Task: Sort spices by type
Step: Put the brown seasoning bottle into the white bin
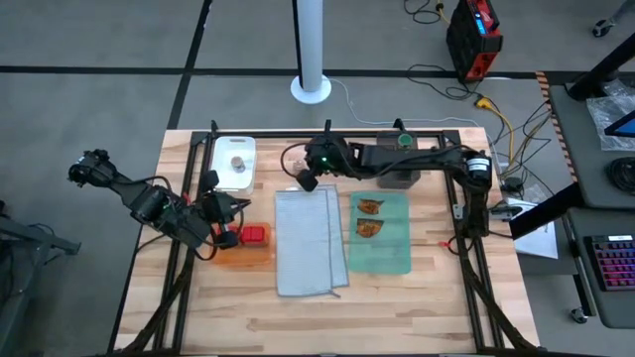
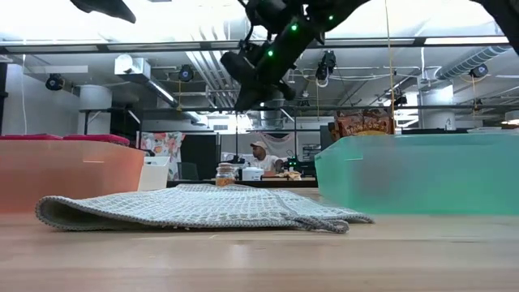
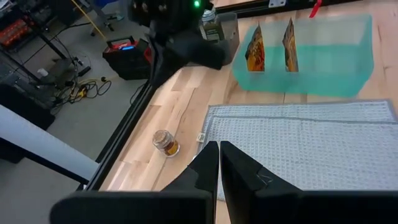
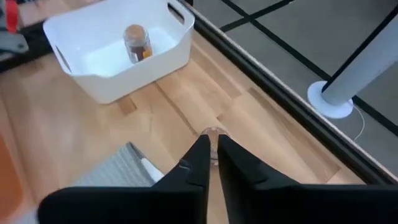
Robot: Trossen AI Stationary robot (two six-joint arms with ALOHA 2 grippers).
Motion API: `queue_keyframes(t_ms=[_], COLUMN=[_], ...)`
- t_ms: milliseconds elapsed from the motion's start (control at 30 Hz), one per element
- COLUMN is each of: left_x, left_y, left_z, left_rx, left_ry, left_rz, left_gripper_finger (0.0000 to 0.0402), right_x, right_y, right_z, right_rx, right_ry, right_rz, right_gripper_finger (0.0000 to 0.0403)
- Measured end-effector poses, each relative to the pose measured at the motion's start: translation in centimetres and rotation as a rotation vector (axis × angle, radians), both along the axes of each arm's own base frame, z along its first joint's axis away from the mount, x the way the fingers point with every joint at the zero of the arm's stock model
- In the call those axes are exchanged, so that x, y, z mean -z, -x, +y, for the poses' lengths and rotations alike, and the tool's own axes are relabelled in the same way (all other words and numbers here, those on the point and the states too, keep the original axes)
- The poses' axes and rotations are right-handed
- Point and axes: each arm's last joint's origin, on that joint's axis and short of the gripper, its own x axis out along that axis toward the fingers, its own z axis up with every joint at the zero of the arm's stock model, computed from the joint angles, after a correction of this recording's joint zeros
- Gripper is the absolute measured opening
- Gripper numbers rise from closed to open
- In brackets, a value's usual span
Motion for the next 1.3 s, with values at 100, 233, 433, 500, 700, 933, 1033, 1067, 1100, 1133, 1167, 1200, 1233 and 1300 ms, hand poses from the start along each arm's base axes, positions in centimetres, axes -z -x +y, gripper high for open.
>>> queue_keyframes(t_ms=[100,233,433,500,700,933,1033,1067,1100,1133,1167,1200,1233,1300], left_x=[0.0,0.0,0.0,0.0,0.0,0.0,0.0,0.0,0.0,0.0,0.0,0.0,0.0,0.0], left_y=[0.0,0.0,0.0,0.1,0.1,0.1,0.1,0.1,0.1,0.1,0.1,0.1,0.1,0.1], left_z=[0.0,0.0,0.0,0.0,0.0,0.0,0.0,0.0,0.0,0.0,0.0,0.0,0.0,0.0], left_rx=[0.003,0.004,0.014,0.014,0.014,0.014,0.015,0.014,0.014,0.014,0.014,0.014,0.014,0.014], left_ry=[-0.006,-0.007,-0.021,-0.022,-0.022,-0.023,-0.024,-0.024,-0.024,-0.024,-0.025,-0.025,-0.025,-0.024], left_rz=[0.005,0.006,0.012,0.012,0.012,0.014,0.016,0.017,0.017,0.017,0.017,0.017,0.017,0.017], left_gripper_finger=[0.0000,0.0000,0.0000,0.0000,0.0000,0.0000,0.0000,0.0000,0.0000,0.0000,0.0000,0.0000,0.0000,0.0000], right_x=[0.6,1.5,3.3,3.8,5.7,8.0,8.7,8.9,9.0,9.1,9.3,9.5,9.5,9.7], right_y=[-0.2,-0.6,-1.8,-2.3,-4.5,-6.4,-6.8,-6.9,-7.0,-7.0,-7.1,-7.1,-7.1,-7.0], right_z=[-0.1,-0.4,-2.0,-2.8,-4.2,-4.8,-5.0,-5.0,-5.0,-5.0,-5.0,-5.1,-5.1,-5.2], right_rx=[-0.013,-0.010,0.055,0.083,0.109,0.167,0.192,0.193,0.196,0.199,0.201,0.202,0.203,0.212], right_ry=[0.002,-0.026,-0.115,-0.134,-0.145,-0.182,-0.189,-0.192,-0.195,-0.199,-0.201,-0.201,-0.202,-0.208], right_rz=[0.021,0.023,-0.059,-0.066,-0.051,0.086,0.147,0.158,0.166,0.165,0.166,0.166,0.165,0.169], right_gripper_finger=[0.0052,0.0116,0.0221,0.0251,0.0318,0.0330,0.0322,0.0320,0.0317,0.0314,0.0312,0.0309,0.0306,0.0299])
